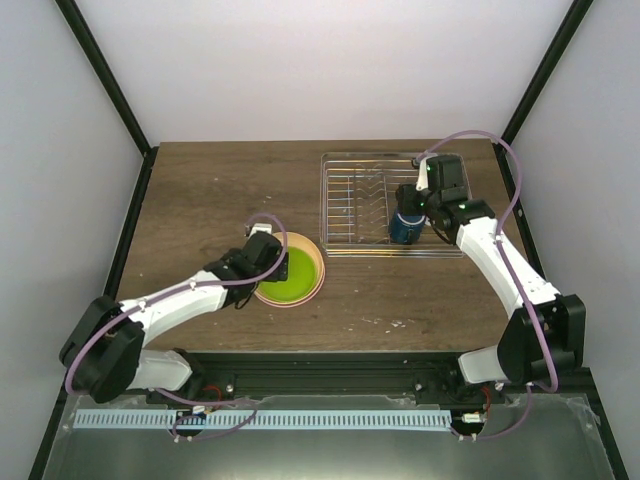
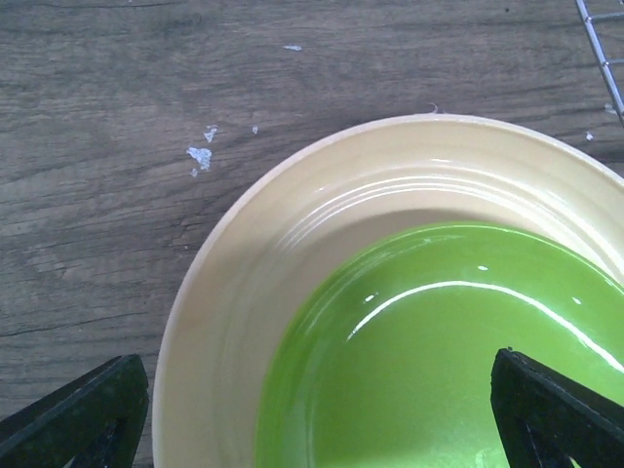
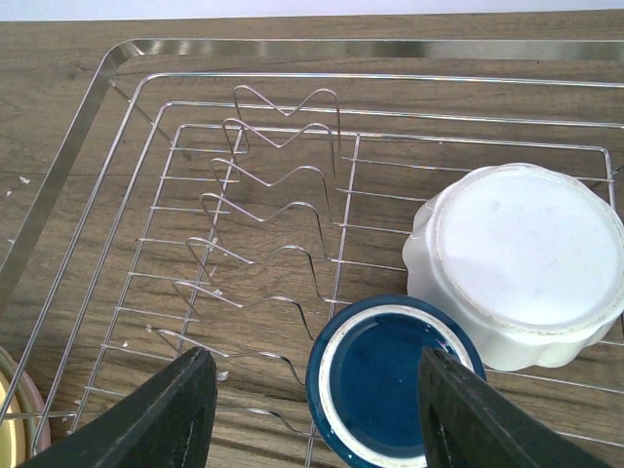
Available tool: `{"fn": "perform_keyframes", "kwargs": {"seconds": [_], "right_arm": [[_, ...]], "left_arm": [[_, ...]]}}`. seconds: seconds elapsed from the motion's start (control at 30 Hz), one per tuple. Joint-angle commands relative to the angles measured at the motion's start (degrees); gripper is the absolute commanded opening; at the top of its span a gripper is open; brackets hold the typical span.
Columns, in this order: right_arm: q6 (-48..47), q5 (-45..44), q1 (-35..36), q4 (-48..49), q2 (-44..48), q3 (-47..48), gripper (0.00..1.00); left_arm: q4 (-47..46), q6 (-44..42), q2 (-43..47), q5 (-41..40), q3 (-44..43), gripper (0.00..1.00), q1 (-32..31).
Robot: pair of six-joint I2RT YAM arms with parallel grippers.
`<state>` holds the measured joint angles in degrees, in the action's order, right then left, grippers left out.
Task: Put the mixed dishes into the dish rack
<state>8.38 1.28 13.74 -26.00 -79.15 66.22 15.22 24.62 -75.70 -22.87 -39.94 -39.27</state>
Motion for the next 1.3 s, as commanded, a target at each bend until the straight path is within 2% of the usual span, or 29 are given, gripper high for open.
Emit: {"fn": "perform_keyframes", "kwargs": {"seconds": [0.0, 0.3, 0.5, 0.67, 0.9, 1.13, 1.27], "right_arm": [[-0.46, -0.03, -0.17, 1.39, -0.73, -0.27, 0.57], [-0.87, -0.31, -0.13, 1.41, -1.06, -0.2, 0.57], [-1.23, -0.74, -0.12, 1.4, -1.22, -0.21, 0.57], [-1.52, -1.09, -0.19, 1.39, -1.35, -0.21, 0.57], [-1.59, -1.28, -0.19, 1.13, -1.53, -0.01, 0.57], [-1.52, -1.19, -0.12, 0.83, -1.53, 0.06, 0.57], [-1.51, -1.11, -0.15, 0.6, -1.51, 0.0, 0.57]], "left_arm": [[-0.74, -0.51, -1.26, 0.55, 1.23, 0.97, -1.33], [-4.45, 0.54, -9.32, 2.59, 1.76, 0.97, -2.72], [-6.2, 1.29, -11.6, 3.82, 2.21, 0.95, -2.83], [-6.37, 2.12, -10.97, 4.25, 3.5, 0.78, -2.83], [-5.98, 4.03, -6.13, 3.4, 7.96, 0.46, -1.78], [-7.63, 5.41, -0.78, 6.1, 11.92, 0.15, -0.23], [-8.08, 6.32, 1.38, 7.11, 13.44, 0.09, 0.12]]}}
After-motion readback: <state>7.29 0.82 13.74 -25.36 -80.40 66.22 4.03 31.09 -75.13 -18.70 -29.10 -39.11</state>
